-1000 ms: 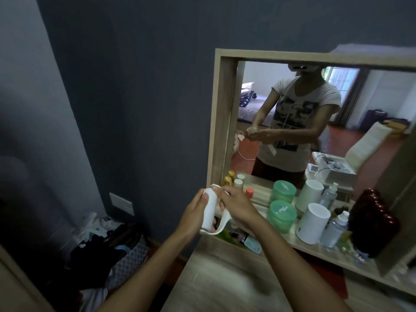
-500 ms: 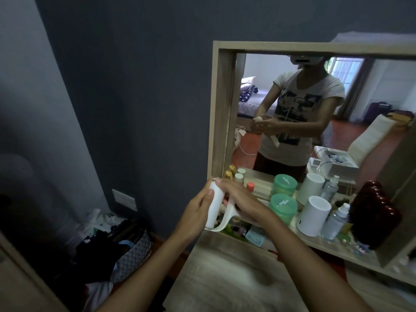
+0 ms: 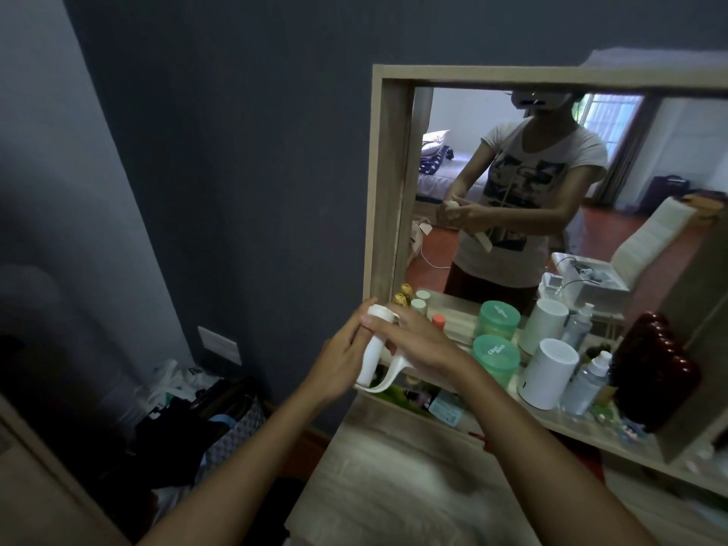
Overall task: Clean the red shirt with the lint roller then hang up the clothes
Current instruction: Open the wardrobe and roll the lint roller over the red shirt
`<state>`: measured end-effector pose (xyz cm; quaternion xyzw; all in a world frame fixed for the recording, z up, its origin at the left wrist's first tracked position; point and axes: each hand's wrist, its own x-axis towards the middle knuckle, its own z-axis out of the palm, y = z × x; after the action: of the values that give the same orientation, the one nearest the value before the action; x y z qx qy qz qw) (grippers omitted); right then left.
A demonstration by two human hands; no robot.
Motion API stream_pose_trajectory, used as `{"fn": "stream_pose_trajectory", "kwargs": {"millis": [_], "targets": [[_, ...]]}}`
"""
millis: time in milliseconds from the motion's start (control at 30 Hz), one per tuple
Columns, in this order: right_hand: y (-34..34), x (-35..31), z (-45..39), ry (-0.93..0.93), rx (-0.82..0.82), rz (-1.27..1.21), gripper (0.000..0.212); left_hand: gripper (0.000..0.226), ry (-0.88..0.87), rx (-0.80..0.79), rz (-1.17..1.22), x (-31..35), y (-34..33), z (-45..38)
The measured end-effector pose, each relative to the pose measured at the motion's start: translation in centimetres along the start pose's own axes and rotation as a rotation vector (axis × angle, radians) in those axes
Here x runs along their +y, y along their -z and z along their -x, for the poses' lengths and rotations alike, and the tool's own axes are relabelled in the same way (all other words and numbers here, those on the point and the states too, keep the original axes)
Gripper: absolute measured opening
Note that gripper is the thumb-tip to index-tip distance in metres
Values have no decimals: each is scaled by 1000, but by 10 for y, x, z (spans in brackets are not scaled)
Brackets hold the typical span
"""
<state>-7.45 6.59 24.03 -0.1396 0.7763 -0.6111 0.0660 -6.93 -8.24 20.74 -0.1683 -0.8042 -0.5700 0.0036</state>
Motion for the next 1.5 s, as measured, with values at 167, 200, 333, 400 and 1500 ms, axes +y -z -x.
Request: {"fn": "stream_pose_trajectory", "kwargs": {"millis": [167,200,333,400,1500], "targets": [[3,-2,2,0,15,55,36,37,-19,-25,-65,4,4,-9],[5,-2,2,-4,3,45,37,37,-27,-21,-75,6,8,-12],[8,7,5,-38,-140,21,53,36,-26,59,-88,16,36,-26],[2,16,-2,-70,-175,220,49,41,-35,71,-201,20,56,-26],[-498,-31,-213,145,-12,-118,39,96,373,648,-1652,-220,454,198]]}}
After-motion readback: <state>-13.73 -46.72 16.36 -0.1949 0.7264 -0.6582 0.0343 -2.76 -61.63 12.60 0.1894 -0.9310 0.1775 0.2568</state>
